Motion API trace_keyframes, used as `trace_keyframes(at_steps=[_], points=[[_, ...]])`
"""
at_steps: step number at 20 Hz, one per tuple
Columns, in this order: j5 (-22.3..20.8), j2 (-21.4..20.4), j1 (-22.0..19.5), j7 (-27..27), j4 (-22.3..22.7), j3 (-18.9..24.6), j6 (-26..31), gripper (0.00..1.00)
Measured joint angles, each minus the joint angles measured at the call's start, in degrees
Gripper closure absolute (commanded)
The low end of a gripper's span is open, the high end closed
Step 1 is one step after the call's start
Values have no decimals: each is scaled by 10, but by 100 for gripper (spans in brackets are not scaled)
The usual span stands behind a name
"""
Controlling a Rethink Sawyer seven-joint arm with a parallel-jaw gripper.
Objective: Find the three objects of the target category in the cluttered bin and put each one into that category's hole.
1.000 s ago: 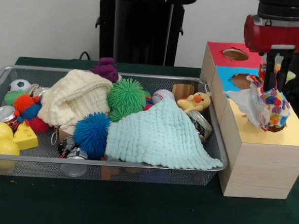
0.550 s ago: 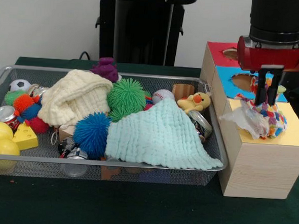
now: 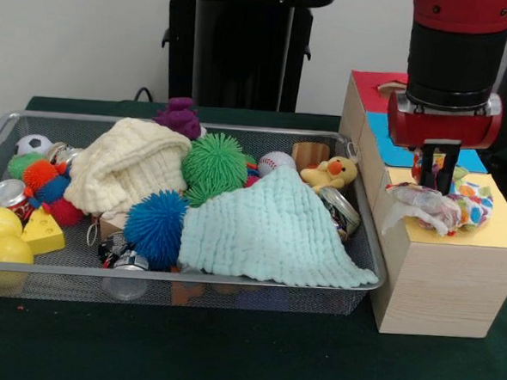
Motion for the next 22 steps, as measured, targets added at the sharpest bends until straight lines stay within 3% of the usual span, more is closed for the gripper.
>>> trace_keyframes(at_steps=[15,22], points=[[40,14,-61,0,11,72,1,100],[38,16,-48,0,3,58,1,100]])
